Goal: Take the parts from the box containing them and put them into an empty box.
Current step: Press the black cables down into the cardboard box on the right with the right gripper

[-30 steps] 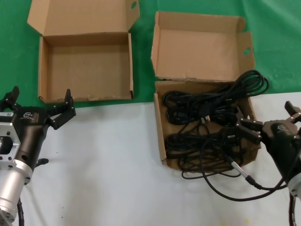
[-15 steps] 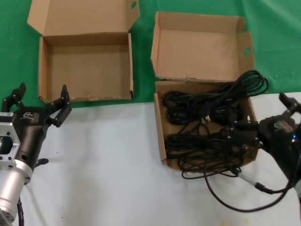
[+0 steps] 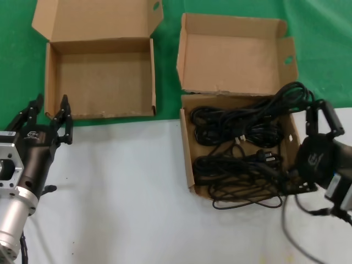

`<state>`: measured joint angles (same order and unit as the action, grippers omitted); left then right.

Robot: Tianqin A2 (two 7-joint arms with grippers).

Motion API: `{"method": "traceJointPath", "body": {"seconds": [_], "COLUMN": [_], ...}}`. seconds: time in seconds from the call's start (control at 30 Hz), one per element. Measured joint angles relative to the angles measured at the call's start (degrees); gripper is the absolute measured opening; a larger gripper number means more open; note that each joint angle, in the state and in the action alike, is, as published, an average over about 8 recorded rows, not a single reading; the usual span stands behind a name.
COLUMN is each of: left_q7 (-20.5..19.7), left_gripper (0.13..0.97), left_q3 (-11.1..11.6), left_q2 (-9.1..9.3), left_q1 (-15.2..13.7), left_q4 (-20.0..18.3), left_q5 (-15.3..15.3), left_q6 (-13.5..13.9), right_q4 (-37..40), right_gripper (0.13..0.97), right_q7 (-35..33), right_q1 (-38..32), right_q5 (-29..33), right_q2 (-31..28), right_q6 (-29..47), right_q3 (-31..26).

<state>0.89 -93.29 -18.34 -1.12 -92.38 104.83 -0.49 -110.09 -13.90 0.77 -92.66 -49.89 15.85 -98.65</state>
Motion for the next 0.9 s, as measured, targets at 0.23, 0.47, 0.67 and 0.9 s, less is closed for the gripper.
{"method": "traceJointPath", "body": {"seconds": [0.23,0.47,0.67,0.9], "left_q7": [0.0,0.0,0.0,0.0], "left_gripper": [0.342,0.244,0.189,0.189], "left_q3": [0.0,0.0,0.0,0.0], "left_q2": [0.00,0.00,0.00,0.00], "left_q1": [0.0,0.0,0.0,0.0], "left_q4": [0.0,0.0,0.0,0.0], "left_q5": [0.0,0.0,0.0,0.0], "left_q6": [0.0,0.0,0.0,0.0], "right_q4": [0.3,4.1,9.9,14.0], "right_gripper": [0.966,0.966,0.966,0.966], "right_q7": [-2.0,-2.6,-2.2,-1.6], "right_q1": [-10.0,-24.1,-35.8,-43.1], "right_q5": [10.5,18.4,25.2,30.3], "right_q2": [-6.8,-6.5,-2.0,2.6], "right_q6": [11.9,25.4,34.8,39.5], "right_q3": [-3.3,-9.1,-14.4,-17.7]}}
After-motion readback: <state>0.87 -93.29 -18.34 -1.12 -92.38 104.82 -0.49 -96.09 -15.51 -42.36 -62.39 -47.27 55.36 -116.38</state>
